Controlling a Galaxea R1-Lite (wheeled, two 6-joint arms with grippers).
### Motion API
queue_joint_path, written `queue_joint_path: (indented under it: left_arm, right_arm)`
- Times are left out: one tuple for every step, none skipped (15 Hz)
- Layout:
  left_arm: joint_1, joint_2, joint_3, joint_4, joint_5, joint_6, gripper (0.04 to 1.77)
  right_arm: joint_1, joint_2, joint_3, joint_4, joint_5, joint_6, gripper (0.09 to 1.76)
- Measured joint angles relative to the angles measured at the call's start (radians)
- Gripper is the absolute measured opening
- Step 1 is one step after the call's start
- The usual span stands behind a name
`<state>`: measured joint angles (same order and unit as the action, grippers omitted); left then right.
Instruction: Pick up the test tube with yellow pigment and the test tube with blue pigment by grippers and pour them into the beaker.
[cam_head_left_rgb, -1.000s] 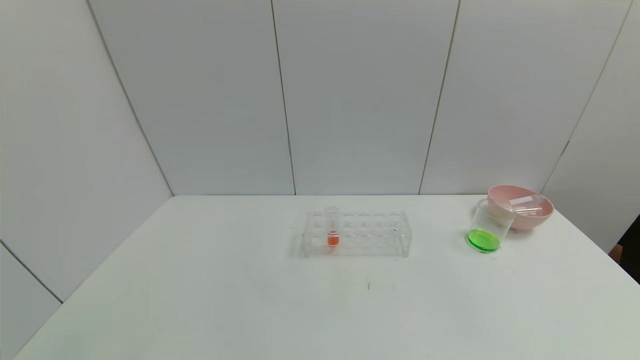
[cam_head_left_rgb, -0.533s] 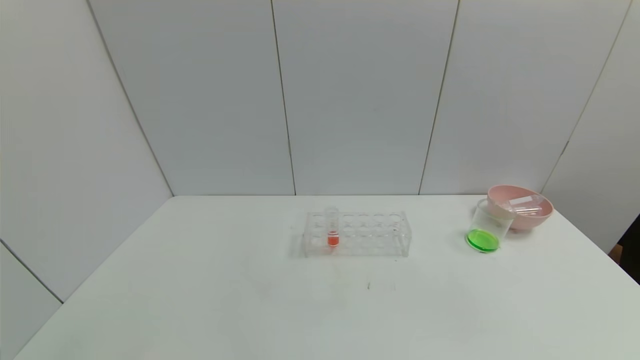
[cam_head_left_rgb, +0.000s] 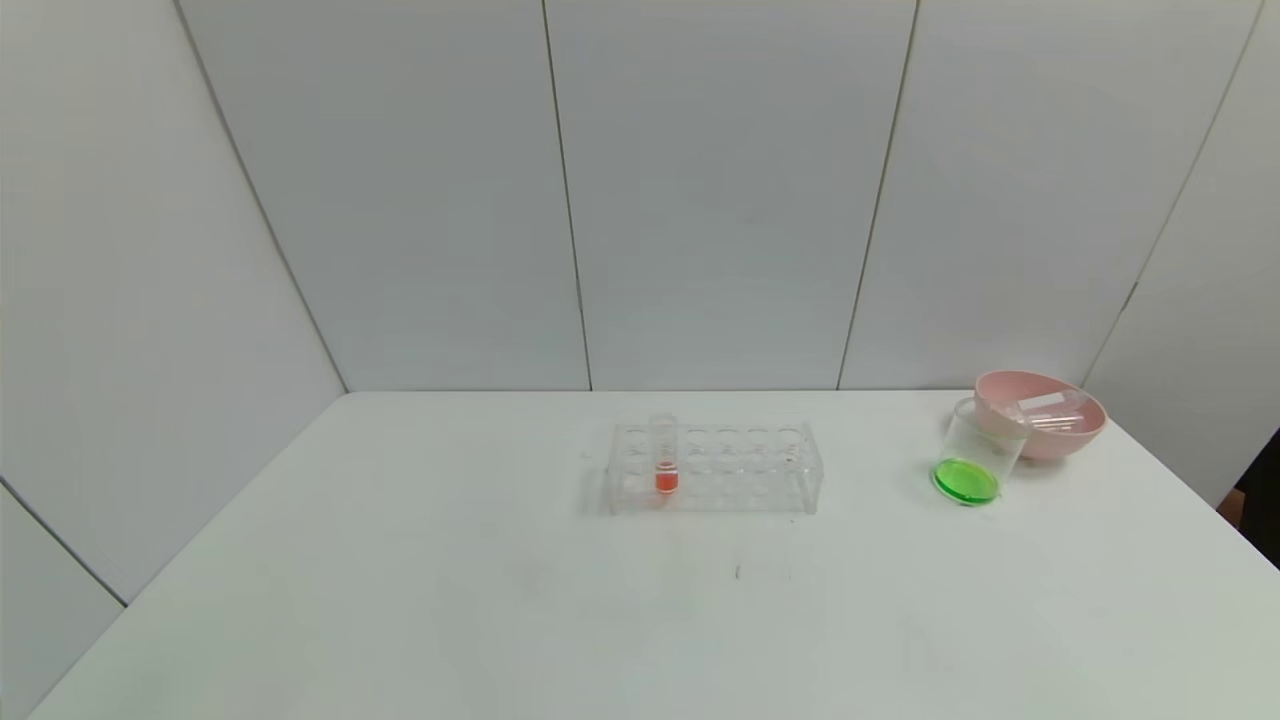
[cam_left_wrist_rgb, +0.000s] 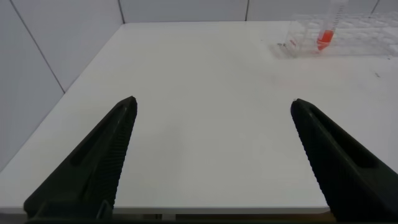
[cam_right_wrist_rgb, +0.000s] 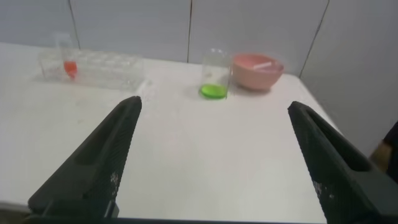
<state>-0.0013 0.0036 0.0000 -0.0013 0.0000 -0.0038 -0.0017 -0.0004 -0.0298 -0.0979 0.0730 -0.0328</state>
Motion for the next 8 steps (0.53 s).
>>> queue_joint_path:
  left_arm:
    - [0.0,0.0,0.0,0.0,0.0,0.0,1.76]
    - [0.0,0.0,0.0,0.0,0.0,0.0,1.76]
    - [0.0,0.0,0.0,0.0,0.0,0.0,1.76]
    - [0.0,0.0,0.0,0.0,0.0,0.0,1.76]
    - [0.0,0.0,0.0,0.0,0.0,0.0,1.76]
    - [0.0,0.0,0.0,0.0,0.0,0.0,1.76]
    - [0.0,0.0,0.0,0.0,0.0,0.0,1.76]
    - [0.0,0.0,0.0,0.0,0.0,0.0,1.76]
  right_arm:
    - [0.0,-0.001,0.013,0.052,-0.019,0.018,1.7]
    - [0.0,-0.001,0.019,0.079,-0.06,0.029,1.7]
    - [0.0,-0.001,0.024,0.103,-0.08,0.032,1.7]
    - [0.0,-0.001,0.024,0.106,-0.081,0.033,1.7]
    - [0.0,-0.001,0.026,0.099,-0.08,0.029,1.7]
    - [0.0,-0.001,0.027,0.096,-0.08,0.027,1.7]
    - [0.0,-0.001,0.029,0.096,-0.079,0.027,1.7]
    - [0.0,-0.001,0.029,0.096,-0.079,0.025,1.7]
